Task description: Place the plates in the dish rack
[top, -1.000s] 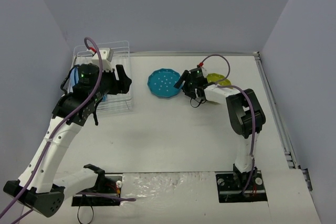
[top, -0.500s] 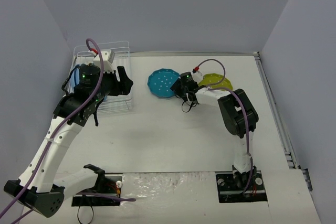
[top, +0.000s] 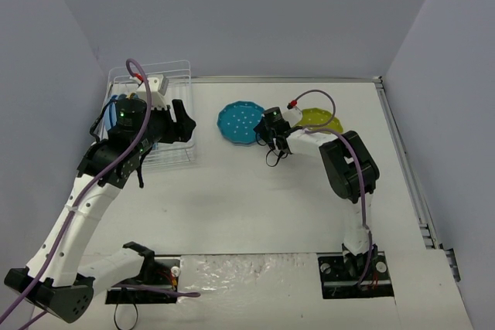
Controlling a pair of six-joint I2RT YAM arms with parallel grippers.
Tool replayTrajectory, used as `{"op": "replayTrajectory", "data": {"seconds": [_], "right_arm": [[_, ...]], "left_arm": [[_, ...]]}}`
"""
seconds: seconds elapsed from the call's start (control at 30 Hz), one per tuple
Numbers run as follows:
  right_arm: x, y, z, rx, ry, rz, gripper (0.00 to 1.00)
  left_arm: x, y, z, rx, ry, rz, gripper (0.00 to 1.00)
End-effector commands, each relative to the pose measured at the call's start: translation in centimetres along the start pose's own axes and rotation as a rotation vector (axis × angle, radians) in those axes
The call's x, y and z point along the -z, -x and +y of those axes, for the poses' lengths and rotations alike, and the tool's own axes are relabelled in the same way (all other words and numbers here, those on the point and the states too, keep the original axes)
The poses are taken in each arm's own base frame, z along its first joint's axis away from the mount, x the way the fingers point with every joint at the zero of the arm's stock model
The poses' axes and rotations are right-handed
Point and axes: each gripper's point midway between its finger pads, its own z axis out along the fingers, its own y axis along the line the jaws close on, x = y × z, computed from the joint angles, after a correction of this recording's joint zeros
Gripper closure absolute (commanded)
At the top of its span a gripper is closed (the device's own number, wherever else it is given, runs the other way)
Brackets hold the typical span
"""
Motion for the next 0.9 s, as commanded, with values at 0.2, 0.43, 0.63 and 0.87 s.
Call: {"op": "replayTrajectory", "data": {"seconds": [0.2, 0.43, 0.63, 0.87], "right_arm": [[-1.3, 0.5, 0.7, -0.02, -0.007, -0.038, 0.55], [-1.4, 0.4, 0.6, -0.014, -0.013, -0.035, 0.66], [-1.5, 0.0, 0.2, 0.0, -0.02, -0.023, 0.89], [-0.5, 0.0, 1.2, 0.037, 0.031, 0.01, 1.0]], "left_arm": [[0.9, 2.2, -1.4, 0.012, -0.057, -0.081, 0.39], [1.2, 2.3, -1.5, 0.016, -0.061, -0.085, 0.39], [1.1, 2.2, -1.7, 0.024, -0.072, -0.081, 0.39], [0.3, 1.6, -1.8, 0.035, -0.079, -0.059, 0.39]]}}
